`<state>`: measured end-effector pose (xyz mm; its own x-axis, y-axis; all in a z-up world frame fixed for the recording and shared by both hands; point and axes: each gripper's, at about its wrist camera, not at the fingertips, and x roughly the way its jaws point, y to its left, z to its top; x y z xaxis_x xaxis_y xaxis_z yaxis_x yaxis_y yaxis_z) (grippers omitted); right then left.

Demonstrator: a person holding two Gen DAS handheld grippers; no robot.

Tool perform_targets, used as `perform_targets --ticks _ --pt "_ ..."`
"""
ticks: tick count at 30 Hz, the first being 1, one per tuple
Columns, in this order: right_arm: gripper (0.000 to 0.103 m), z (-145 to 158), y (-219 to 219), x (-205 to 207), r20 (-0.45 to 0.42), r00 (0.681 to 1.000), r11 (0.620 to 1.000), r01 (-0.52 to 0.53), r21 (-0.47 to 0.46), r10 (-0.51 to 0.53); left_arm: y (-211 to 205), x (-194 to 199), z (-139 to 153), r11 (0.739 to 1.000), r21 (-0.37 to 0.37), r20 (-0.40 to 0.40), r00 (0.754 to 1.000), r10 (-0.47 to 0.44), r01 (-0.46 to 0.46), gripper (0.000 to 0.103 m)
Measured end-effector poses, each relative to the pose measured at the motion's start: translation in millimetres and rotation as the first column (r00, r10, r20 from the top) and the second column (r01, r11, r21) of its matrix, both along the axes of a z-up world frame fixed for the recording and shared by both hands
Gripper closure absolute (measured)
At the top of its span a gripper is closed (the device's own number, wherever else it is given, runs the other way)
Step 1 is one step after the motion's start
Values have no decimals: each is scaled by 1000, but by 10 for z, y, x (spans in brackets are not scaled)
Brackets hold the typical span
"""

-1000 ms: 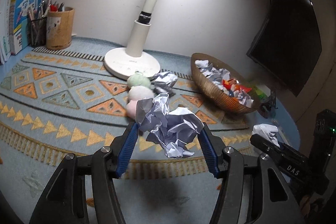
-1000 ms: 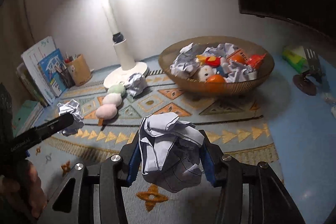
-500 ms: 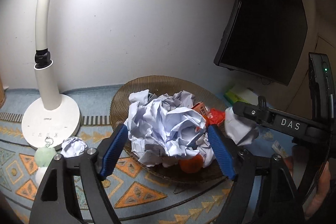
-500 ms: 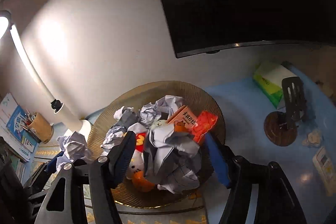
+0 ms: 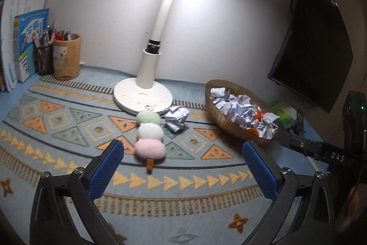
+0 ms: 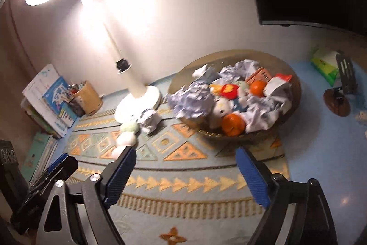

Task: Organize objects
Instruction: 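Move both open tools back toward the stacked plush and last paper ball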

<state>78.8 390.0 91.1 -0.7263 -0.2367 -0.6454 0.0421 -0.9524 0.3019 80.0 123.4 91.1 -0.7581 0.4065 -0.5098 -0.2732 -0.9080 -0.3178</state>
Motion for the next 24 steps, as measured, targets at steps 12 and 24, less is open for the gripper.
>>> perform_targets --ticks 12,24 --pt "6 -810 -547 109 44 999 977 19 212 -29 -577 131 -700 995 7 126 987 98 -100 1" --pt "4 -909 -615 20 113 994 967 -14 254 -15 -579 98 -743 993 16 156 981 116 -119 1"
